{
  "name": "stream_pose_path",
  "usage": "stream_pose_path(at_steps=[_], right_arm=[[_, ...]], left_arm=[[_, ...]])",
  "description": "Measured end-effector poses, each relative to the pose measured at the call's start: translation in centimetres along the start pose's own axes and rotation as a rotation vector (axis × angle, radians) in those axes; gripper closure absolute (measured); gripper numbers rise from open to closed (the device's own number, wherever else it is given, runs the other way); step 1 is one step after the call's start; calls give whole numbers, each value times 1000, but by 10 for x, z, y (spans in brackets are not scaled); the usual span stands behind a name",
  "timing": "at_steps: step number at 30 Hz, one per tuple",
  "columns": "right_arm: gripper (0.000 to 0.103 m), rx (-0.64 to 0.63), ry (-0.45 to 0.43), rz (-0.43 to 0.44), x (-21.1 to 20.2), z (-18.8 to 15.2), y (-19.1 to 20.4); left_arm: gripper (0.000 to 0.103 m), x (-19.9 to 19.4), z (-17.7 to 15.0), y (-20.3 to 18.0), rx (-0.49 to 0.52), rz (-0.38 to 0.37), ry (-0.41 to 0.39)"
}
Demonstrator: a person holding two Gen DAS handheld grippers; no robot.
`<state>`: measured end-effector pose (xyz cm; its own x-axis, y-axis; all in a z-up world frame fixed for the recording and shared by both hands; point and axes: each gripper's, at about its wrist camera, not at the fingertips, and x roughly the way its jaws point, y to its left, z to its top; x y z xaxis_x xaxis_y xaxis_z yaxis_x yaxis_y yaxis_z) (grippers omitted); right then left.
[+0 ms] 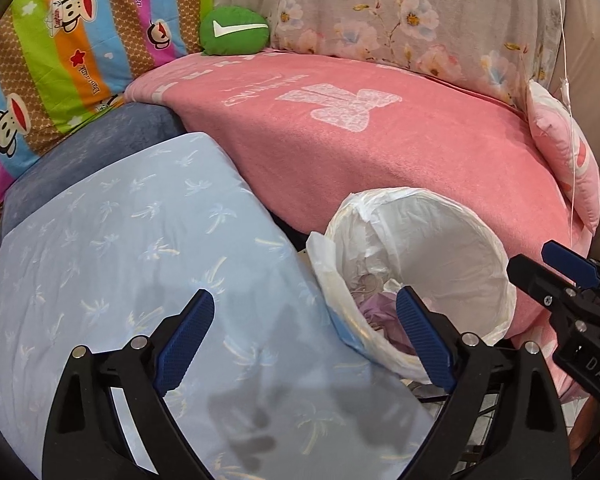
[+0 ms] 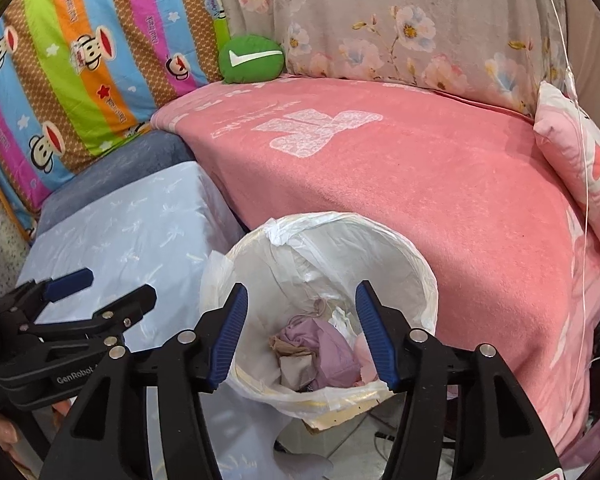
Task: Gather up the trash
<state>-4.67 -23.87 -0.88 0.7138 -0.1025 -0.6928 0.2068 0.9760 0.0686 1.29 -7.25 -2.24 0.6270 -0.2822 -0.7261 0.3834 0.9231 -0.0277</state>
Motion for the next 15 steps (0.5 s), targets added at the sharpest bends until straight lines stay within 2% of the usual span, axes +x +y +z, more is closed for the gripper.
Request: stream_pose_path(at_steps=[15], right_arm=[[21, -38, 18, -51, -16, -28, 0]], left_arm=[[12, -7, -28, 3, -24, 64, 42]])
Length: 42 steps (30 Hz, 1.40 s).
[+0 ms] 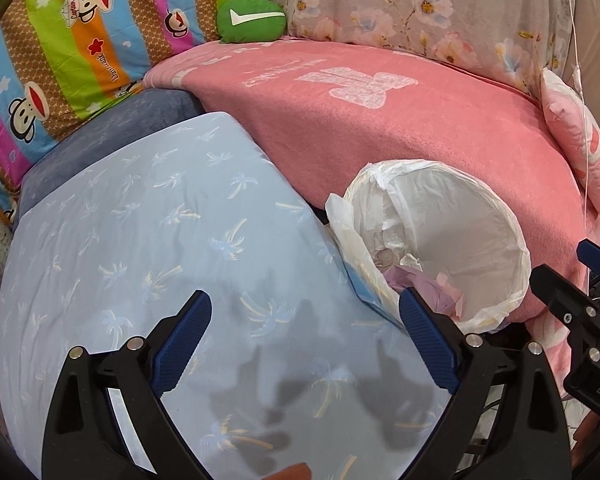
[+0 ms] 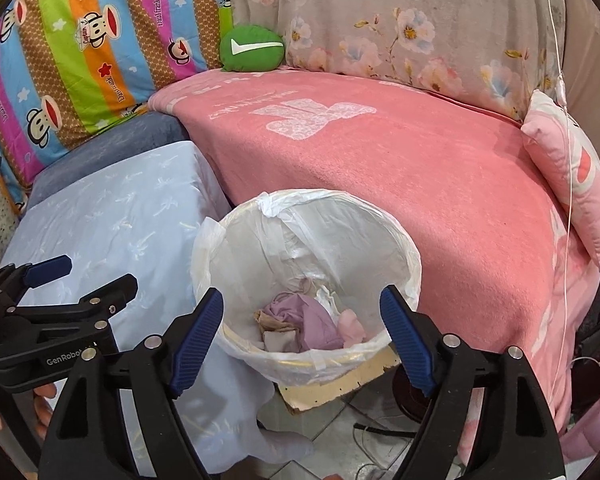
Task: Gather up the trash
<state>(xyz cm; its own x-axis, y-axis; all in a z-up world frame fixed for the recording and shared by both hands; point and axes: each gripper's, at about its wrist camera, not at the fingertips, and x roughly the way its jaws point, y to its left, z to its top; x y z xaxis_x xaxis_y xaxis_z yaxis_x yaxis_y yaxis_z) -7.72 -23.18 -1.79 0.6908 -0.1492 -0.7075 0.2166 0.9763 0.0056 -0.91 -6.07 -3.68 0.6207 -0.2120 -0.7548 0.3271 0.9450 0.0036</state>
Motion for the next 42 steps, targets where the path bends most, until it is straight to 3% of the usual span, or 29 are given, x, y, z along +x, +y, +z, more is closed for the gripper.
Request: stream_pose_path(at_steps=[12, 13, 14, 42], right_arm=[[15, -26, 17, -17, 2, -17, 5], [14, -29, 17, -21, 1, -18, 6], [5, -30, 18, -22, 1, -19, 6], [6, -42, 70, -102, -11, 2, -8]], left_arm=[[11, -1, -15, -1, -20, 27, 16], [11, -1, -15, -3, -16, 30, 17], [11, -1, -16, -4, -12, 31, 17], [9, -9, 5, -17, -39, 47, 48]])
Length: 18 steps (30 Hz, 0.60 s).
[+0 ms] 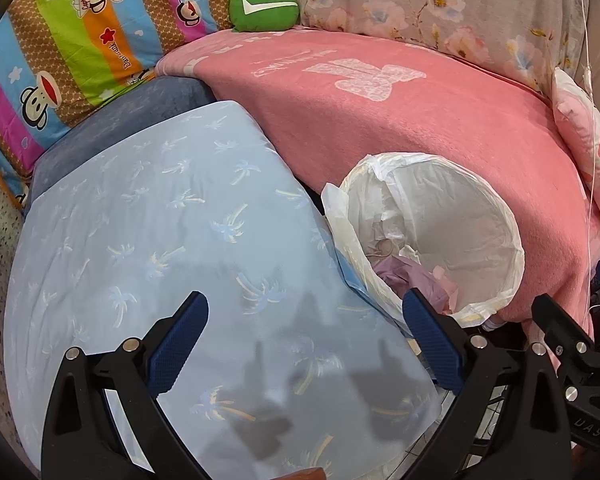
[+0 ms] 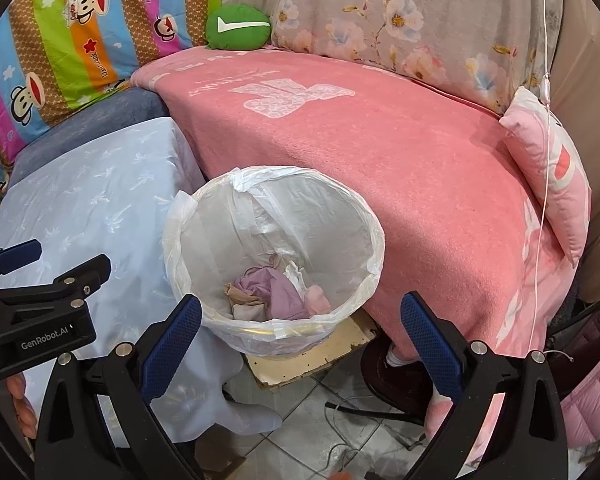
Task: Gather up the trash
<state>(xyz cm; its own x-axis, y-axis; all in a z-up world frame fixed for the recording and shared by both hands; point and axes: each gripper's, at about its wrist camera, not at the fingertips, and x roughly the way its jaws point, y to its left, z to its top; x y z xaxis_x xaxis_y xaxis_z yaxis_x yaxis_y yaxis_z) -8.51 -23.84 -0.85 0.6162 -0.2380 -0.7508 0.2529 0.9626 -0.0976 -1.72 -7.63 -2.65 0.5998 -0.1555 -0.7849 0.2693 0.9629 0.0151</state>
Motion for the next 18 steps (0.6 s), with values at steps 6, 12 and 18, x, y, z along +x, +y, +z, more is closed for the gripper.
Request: stream_pose_path(at_steps=[6, 12, 18], right_arm=[[6, -7, -1, -2, 0, 4, 1], [6, -17, 12, -17, 3, 5, 5], [6, -27, 23, -15, 6, 4, 9]], left_arm=[[9, 2, 2, -2, 9, 12, 5], [9, 4, 5, -2, 11, 22, 6], [9, 8, 6, -2, 8, 26, 16]])
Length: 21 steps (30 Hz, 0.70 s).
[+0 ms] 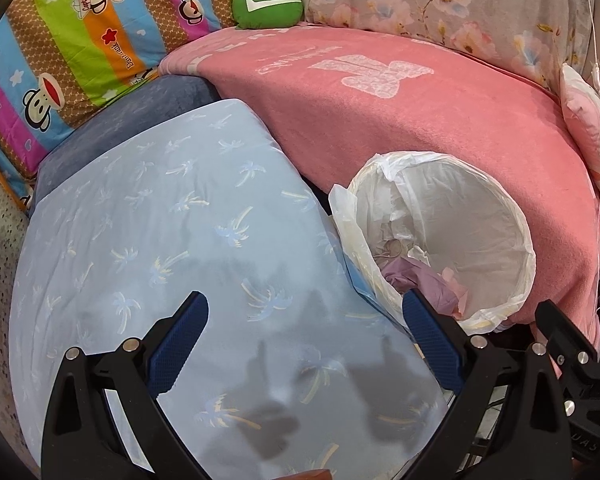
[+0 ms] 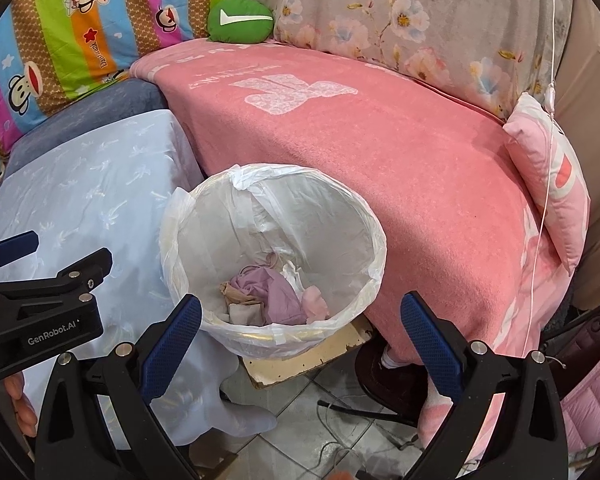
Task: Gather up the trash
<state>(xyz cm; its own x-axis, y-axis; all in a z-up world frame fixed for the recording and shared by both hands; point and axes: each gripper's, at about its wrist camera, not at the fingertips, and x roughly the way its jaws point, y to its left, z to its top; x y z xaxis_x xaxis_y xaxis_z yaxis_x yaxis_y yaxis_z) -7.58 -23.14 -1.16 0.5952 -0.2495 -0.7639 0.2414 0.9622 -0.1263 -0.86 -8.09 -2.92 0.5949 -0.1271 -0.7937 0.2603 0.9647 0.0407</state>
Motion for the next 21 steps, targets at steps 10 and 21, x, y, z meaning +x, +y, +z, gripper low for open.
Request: stream_pose_path(at_steps=[10, 21], right_arm=[[6, -1, 8, 2, 3, -1, 2], [6, 4, 19, -5, 7, -2, -1]], left_arm=[[9, 3, -2, -3, -1, -5, 8], [9, 6, -2, -6, 1, -9, 15]])
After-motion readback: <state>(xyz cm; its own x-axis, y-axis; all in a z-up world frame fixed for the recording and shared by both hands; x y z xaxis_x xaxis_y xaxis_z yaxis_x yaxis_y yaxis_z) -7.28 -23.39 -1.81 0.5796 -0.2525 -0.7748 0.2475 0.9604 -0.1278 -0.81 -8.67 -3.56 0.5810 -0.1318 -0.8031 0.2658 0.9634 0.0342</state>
